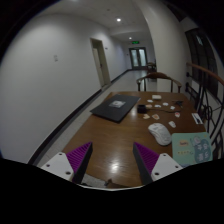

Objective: Arrange mouse

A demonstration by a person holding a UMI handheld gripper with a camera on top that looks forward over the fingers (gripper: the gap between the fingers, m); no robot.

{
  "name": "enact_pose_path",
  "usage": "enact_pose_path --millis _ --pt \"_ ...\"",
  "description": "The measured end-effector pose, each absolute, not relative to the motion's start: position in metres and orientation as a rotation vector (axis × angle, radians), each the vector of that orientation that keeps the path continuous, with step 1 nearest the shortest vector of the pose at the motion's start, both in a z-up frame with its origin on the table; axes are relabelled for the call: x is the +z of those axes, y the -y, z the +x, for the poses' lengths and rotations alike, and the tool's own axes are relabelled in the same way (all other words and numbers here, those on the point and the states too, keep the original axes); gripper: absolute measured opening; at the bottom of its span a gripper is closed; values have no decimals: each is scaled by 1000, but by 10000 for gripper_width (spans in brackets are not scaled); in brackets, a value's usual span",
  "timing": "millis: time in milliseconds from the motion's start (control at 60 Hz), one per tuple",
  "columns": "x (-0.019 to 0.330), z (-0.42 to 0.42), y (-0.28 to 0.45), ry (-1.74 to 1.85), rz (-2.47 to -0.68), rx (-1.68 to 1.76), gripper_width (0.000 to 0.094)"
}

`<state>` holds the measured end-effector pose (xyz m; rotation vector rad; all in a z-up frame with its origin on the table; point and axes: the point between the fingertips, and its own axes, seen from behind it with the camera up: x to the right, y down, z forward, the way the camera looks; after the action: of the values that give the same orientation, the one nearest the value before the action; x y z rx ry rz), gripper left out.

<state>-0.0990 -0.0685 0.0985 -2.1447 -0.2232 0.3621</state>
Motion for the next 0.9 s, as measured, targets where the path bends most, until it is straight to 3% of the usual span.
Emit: enact_pose_path --millis 233,383,667,833,900 --pt "75 -23 21 175 -2156 185 829" --pt "32 46 -27 170 -2191 43 826" --pt "-17 74 -86 180 -2267 31 823" --pt "-18 85 -118 112 -2271 21 771" --pt "-19 83 -126 102 -2276 31 628"
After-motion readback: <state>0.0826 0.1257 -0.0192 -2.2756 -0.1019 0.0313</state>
